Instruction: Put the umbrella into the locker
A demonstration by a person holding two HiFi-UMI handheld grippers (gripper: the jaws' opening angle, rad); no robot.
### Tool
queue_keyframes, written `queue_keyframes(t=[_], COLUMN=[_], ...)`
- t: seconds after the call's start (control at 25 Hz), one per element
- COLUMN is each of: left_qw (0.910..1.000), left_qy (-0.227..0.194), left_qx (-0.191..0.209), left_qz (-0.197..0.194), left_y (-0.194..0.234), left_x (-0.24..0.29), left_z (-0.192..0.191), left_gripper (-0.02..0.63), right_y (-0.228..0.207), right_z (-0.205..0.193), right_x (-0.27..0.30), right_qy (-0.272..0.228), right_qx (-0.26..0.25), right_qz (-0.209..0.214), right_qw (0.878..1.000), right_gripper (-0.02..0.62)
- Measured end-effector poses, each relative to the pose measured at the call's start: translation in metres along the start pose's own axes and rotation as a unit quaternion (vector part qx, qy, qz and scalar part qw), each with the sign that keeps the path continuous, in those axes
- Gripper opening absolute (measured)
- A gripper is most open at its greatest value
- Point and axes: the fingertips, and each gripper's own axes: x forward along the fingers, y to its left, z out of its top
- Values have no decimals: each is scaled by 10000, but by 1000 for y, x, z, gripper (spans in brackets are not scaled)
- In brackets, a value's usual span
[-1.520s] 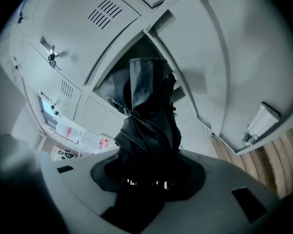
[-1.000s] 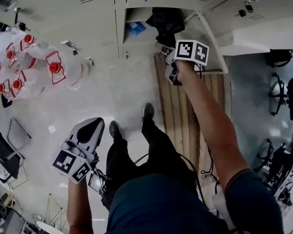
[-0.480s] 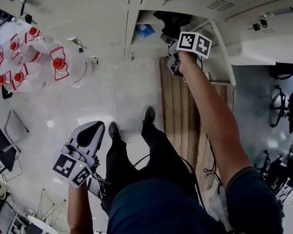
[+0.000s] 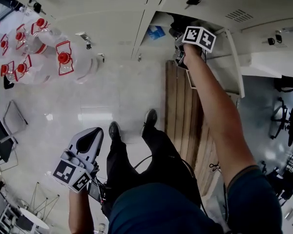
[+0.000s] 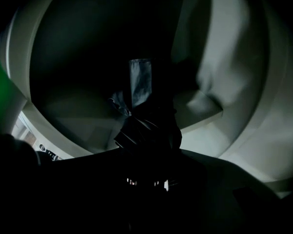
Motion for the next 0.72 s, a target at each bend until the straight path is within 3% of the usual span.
queue_keyframes(t=[0.32,0.72], left_qw=[9998,9999], left_qy=[-25,-83], left_qx=[-113,-42], left_qz=[171,72], left_y=[10,-4], left_x=[-4,-8], left_z=[-9,-5], left_gripper=[18,18], right_y=[-5,-1], right_z=[18,13], right_x=[28,12], right_qy=[-49,-307], right_qx=[-26,-267], right_qz=[-249,-228], right_qw=[9997,9989], right_gripper=[202,247])
